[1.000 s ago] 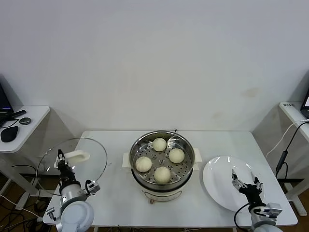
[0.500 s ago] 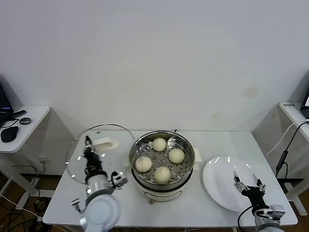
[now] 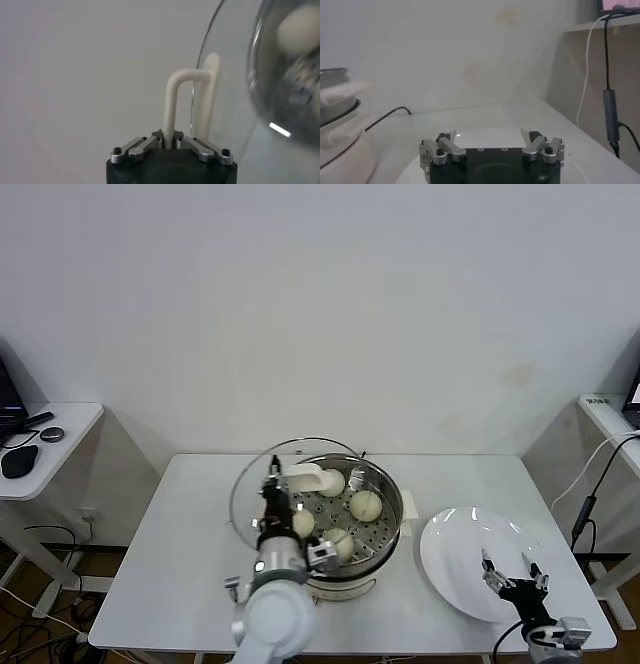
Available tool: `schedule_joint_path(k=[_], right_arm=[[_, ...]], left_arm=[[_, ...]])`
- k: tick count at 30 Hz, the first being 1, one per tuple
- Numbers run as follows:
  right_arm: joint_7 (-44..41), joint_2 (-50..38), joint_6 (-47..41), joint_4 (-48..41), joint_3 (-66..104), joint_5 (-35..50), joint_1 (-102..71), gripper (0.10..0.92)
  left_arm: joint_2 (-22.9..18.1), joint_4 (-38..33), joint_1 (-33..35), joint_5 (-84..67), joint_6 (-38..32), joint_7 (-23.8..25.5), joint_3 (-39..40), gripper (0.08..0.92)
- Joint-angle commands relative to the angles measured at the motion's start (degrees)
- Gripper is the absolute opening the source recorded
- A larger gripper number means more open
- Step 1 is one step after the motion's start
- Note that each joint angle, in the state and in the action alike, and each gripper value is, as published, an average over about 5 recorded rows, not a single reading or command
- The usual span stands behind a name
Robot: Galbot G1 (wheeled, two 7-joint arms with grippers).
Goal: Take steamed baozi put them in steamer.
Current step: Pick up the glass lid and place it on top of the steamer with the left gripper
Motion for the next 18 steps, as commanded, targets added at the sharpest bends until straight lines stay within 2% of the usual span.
schedule_joint_path(k=[1, 18], right_arm=[[-0.25, 0.25, -0.22, 0.71, 0.12, -0.74, -1.18, 0.823], [-0.29, 0.65, -0.25, 0.13, -0.02, -1.13, -0.03, 0.823]], left_arm=[[-1.55, 9.68, -6.42, -6.94, 0.25, -2.82, 7.8, 0.176], [-3.05, 15.19, -5.75, 2.45, 0.27, -6.57, 6.6, 0.176]])
